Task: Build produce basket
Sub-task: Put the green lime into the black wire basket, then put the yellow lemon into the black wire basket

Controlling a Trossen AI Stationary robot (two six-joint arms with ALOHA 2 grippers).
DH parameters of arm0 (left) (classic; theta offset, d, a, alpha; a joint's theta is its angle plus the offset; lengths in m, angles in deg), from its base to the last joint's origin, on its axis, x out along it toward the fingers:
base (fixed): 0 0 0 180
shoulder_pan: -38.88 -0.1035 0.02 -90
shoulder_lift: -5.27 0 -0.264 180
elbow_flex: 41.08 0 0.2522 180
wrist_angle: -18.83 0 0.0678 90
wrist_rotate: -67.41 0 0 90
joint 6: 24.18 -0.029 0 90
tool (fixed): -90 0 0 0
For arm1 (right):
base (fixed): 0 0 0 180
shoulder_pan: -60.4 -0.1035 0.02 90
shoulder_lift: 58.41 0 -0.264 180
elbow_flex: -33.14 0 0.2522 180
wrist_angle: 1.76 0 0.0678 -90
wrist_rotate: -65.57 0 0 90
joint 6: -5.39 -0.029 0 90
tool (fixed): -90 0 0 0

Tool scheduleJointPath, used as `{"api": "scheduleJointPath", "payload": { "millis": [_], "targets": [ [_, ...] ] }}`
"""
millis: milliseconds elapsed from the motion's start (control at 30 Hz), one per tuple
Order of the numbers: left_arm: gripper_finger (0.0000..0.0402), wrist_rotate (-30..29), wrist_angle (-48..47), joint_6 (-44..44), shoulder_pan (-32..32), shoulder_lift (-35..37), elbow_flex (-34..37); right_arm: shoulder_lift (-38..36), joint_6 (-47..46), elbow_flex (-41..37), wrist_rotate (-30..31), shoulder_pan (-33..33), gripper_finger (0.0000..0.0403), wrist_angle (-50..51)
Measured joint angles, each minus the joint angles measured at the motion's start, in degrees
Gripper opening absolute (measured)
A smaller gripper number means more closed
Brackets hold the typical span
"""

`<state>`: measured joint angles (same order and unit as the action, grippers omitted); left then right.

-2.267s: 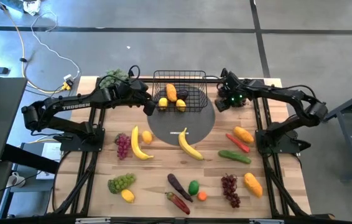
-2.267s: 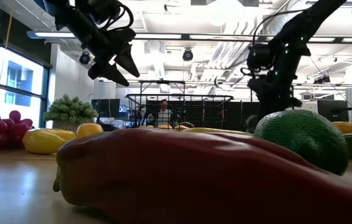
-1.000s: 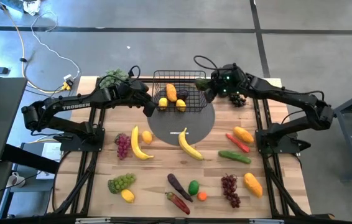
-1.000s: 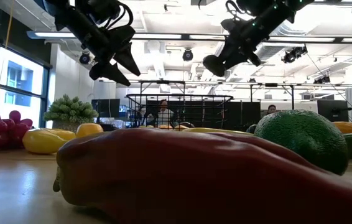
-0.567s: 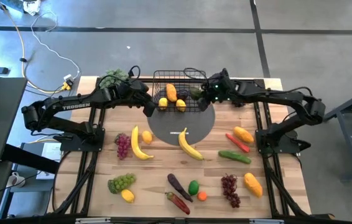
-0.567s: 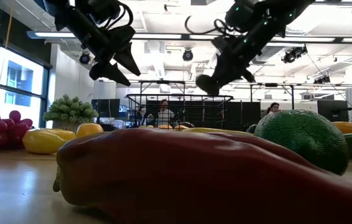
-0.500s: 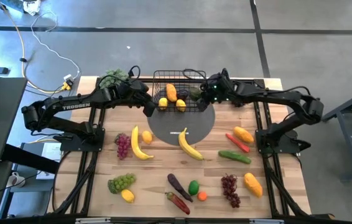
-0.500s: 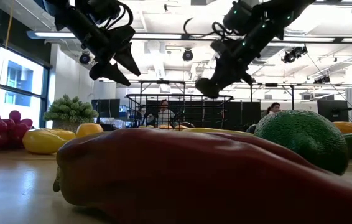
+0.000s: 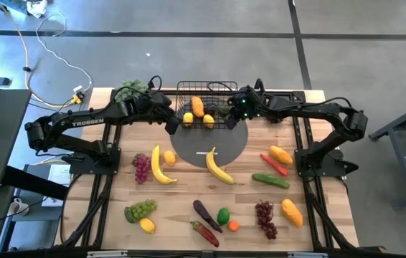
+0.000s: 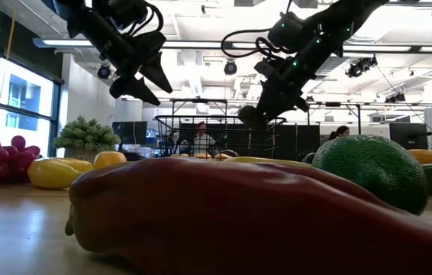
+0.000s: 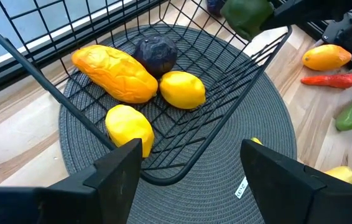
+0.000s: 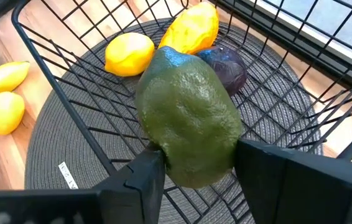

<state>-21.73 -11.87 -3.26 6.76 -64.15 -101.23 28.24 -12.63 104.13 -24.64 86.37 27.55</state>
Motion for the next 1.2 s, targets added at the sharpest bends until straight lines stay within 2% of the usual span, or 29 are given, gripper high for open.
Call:
{"api": "scheduleJointPath", "payload": {
  "millis": [300,533,700,867,1200],
  "targets": [
    [0.0261,0.5,-0.6,2.2,0.0,0.0,0.0,0.0,-1.4,0.0,0.0,0.0,0.0202,0.0],
    [0.0264,0.5,-4.9,4.1,0.0,0.0,0.0,0.0,-1.2,0.0,0.0,0.0,0.0212,0.0],
    [0.0277,0.8,-8.2,12.8,0.0,0.0,0.0,0.0,-1.4,0.0,0.0,0.0,0.0213,0.0],
    [0.0279,4.9,-9.5,20.6,0.5,0.0,0.0,0.0,-1.4,0.0,0.0,0.0,0.0213,0.0],
    [0.0277,4.5,-9.4,27.4,6.1,0.0,0.0,0.0,-1.6,1.2,0.0,0.0,0.0213,1.5]
  ]
}}
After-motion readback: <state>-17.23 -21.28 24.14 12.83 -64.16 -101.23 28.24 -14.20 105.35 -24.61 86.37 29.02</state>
